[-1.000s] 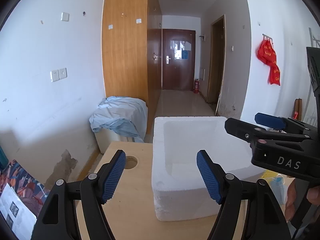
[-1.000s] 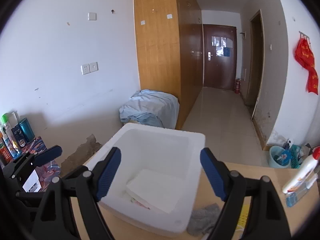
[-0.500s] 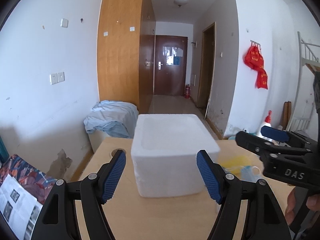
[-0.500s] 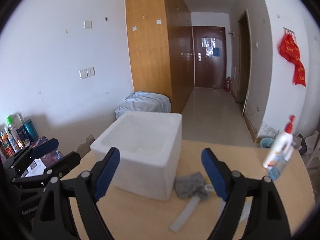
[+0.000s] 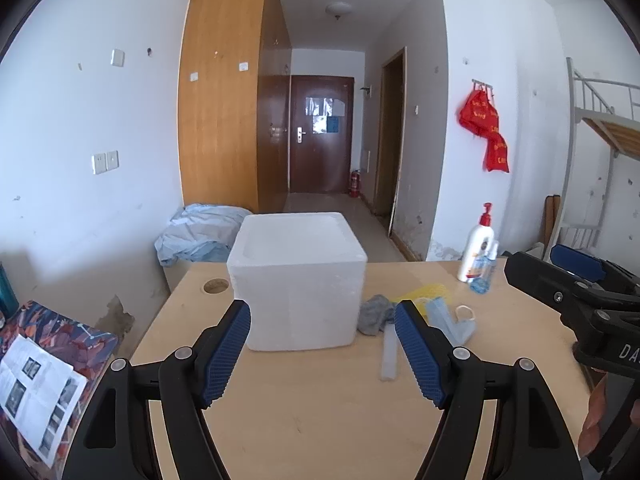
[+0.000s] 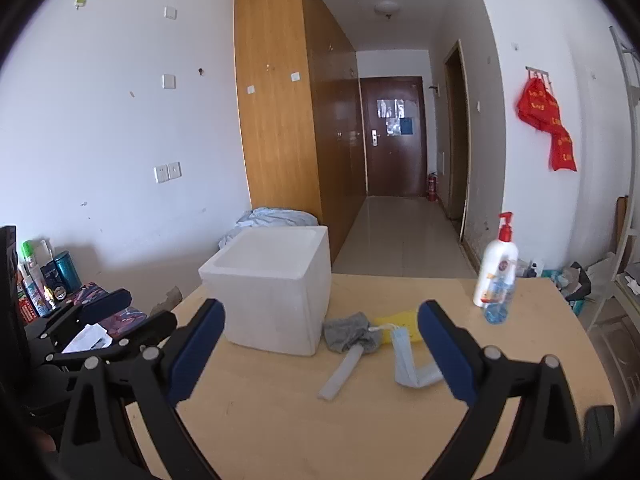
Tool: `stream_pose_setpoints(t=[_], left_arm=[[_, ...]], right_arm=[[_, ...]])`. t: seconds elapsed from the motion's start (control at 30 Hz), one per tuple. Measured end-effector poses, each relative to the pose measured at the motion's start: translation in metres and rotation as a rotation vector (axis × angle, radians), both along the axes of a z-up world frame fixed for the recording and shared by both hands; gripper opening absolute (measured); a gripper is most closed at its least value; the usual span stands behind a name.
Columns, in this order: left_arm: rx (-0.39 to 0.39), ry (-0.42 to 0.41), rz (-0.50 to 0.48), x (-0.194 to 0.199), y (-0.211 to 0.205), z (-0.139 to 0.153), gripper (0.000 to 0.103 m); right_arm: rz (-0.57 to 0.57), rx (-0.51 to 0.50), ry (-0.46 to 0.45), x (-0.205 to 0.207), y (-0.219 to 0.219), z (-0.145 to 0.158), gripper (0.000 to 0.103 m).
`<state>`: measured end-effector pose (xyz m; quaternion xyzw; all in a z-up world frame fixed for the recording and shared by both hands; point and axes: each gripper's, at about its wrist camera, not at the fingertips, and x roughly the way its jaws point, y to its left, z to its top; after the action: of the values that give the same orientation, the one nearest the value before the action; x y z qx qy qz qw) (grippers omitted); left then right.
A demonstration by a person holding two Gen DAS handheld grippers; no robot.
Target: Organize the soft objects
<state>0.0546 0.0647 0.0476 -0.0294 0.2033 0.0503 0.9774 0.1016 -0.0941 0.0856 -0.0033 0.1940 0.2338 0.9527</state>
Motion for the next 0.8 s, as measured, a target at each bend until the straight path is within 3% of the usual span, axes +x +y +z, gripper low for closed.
stream_pose_setpoints(t=[0.1,0.27,0.4,0.8], left_arm=[[-0.007,-0.014,-0.007,-0.016,-0.004,0.002,0.081],[0.013,-0.04,-0.014,-0.037,-0.016,0.007,0.082],[0.009,-0.064,-0.022,-0.056,-0.02,0.008,0.094],[0.03,-0.084,-0.078,-0.086,-0.048,0.0,0.099]], right_arm=[[-0.008,-0.001,-0.016,-0.017,-0.009,0.0,0.099],[-0.025,0.005,-0.058,-0.048,-0.018,0.003,0.101],[-0.041,0.006,-0.085,-0.071,-0.025,0.002,0.103],[-0.119,0.017,-0.092,-0.106,-0.05,-0.009,0.103]])
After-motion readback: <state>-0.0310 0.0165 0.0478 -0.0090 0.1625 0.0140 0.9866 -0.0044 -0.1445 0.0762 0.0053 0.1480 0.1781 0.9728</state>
